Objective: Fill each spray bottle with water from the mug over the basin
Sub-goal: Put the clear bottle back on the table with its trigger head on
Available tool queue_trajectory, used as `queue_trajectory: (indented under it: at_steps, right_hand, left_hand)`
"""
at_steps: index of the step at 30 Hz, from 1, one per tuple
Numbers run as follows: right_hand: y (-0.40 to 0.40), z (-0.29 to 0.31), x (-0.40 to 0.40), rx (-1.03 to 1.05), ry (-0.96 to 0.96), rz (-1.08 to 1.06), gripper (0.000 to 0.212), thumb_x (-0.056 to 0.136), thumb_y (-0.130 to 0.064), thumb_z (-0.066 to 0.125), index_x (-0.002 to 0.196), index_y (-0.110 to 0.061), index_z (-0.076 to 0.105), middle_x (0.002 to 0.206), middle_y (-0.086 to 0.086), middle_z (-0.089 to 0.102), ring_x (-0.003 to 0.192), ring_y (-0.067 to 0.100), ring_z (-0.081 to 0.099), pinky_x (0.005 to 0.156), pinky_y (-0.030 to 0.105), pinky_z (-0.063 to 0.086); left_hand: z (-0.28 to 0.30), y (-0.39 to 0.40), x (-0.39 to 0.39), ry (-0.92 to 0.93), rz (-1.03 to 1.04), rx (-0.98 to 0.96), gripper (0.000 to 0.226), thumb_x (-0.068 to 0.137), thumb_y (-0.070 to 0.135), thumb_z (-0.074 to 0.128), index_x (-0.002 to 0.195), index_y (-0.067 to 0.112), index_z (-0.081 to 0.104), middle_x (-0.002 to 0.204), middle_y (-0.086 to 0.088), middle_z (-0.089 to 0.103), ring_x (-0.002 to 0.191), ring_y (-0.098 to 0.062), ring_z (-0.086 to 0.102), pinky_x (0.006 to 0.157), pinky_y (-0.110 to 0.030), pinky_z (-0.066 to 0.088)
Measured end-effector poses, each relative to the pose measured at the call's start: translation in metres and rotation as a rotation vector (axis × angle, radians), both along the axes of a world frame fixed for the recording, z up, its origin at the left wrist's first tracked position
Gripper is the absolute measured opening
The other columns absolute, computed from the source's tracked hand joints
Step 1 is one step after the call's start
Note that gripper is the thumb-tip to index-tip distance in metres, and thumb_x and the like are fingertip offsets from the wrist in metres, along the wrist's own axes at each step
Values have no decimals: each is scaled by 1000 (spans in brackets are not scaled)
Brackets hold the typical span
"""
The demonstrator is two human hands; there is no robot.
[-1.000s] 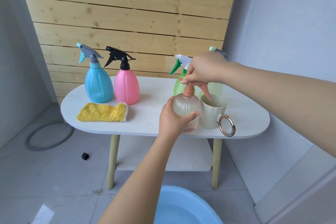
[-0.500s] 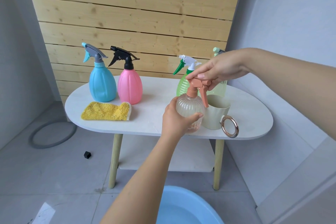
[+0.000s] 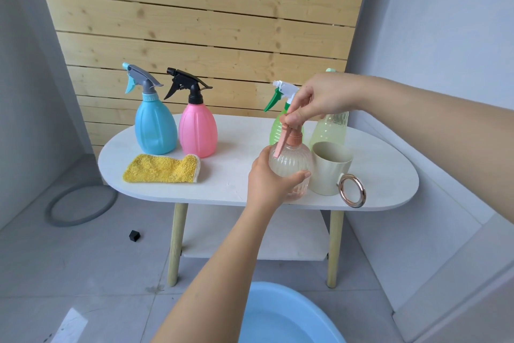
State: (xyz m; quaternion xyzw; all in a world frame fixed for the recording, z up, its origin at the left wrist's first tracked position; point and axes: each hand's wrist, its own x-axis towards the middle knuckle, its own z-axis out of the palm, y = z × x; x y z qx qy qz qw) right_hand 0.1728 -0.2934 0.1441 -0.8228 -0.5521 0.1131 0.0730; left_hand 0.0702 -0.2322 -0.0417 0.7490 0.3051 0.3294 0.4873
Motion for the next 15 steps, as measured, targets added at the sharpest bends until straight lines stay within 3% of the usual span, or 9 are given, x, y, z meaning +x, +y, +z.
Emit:
queue_trajectory:
  at_steps: [2,5,7,10,12,15]
  right_hand:
    - [3,-2,-8,45,-80,-67,48,64,-72,66,82,-28,74,88,2,70,91,19,62,78,31,48]
    - [13,-9,-15,109,-207,-147,61,74,-68,61,80,-7,71,64,7,64,66,20,59,57,25,38]
    - [22,-15,-17,148,-250,-211,56,79,-63,60,65,-9,63,45,0,58,52,17,58,50,21,37]
    - [32,-20,-13,221,-141,-341,47,85,-50,62,53,-17,50,29,-3,49,27,8,47,46,20,38]
    - [32,-23,-6,266,-45,-396,50,88,-45,60,50,-13,51,31,-2,50,23,8,42,46,20,39]
    - [24,-27,-3,257,-17,-325,51,90,-46,56,60,-6,61,50,5,63,36,13,53,48,18,40]
  left_hand:
    - [0,-1,0,-10,3,-1,88,64,46,82,139,26,40,135,7,50,124,-13,45,86,-23,40]
    - [0,-1,0,-11,4,3,90,65,45,82,140,26,37,138,7,47,128,-12,42,93,-26,41]
    - [-1,-1,0,-11,1,-7,92,65,45,83,141,26,36,139,7,46,128,-12,41,93,-25,42]
    - [-2,-1,1,-13,-3,-9,93,65,44,83,142,25,36,139,7,46,128,-12,41,89,-22,39]
    - [-2,0,1,-18,2,-7,93,64,45,83,141,25,36,137,7,47,127,-12,42,90,-24,42]
    - [-4,1,2,-18,-3,-32,94,62,45,84,140,25,37,136,7,47,125,-13,44,94,-30,47]
